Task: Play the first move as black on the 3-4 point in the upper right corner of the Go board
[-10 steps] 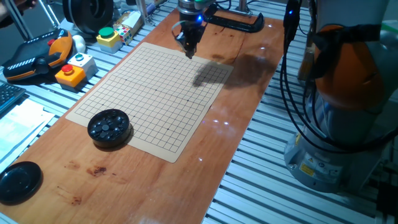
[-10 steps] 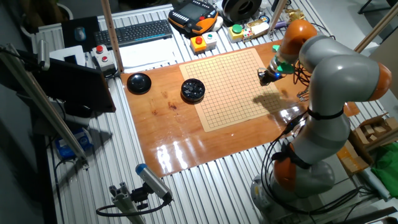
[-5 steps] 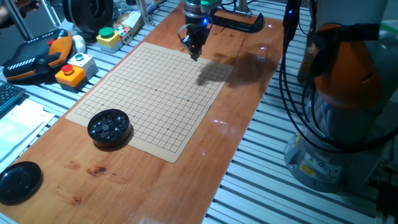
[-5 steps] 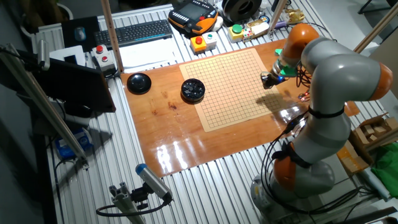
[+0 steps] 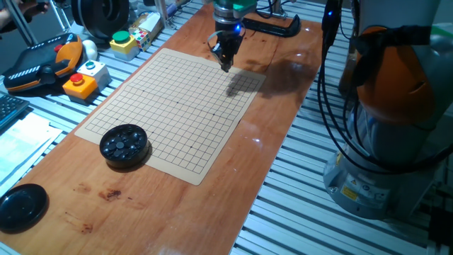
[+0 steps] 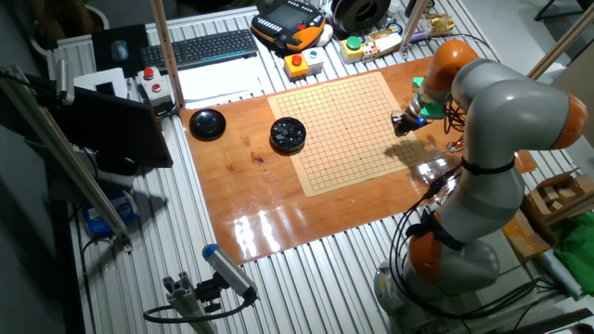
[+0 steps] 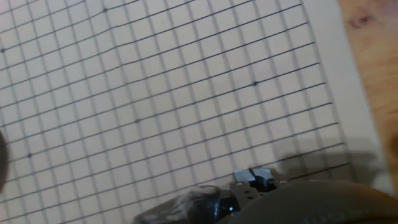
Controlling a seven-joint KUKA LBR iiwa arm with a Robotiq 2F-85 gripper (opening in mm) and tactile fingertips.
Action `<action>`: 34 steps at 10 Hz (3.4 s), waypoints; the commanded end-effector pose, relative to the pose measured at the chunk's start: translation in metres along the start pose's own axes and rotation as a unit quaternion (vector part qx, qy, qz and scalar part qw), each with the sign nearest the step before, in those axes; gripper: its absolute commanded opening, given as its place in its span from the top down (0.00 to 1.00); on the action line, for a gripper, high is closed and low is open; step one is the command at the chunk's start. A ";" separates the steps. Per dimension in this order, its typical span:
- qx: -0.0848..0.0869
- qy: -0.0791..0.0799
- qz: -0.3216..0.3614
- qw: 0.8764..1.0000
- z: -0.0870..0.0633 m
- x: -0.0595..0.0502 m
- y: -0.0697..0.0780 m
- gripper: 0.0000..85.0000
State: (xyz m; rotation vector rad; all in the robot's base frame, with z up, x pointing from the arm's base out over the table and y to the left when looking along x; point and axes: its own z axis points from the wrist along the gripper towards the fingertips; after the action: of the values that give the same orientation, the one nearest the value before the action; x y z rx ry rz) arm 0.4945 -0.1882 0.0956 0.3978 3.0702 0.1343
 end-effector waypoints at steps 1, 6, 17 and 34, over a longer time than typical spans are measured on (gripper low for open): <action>0.001 0.004 0.009 1.000 0.000 0.000 0.000 0.99; -0.003 -0.002 0.054 0.999 0.000 0.000 0.000 0.99; -0.003 -0.004 0.071 0.997 0.004 0.016 -0.013 0.99; -0.024 0.005 0.091 0.996 0.038 0.027 -0.023 0.99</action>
State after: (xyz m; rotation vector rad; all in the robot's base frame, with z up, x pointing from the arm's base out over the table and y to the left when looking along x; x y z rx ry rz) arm 0.4642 -0.1996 0.0544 0.6753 3.0293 0.2175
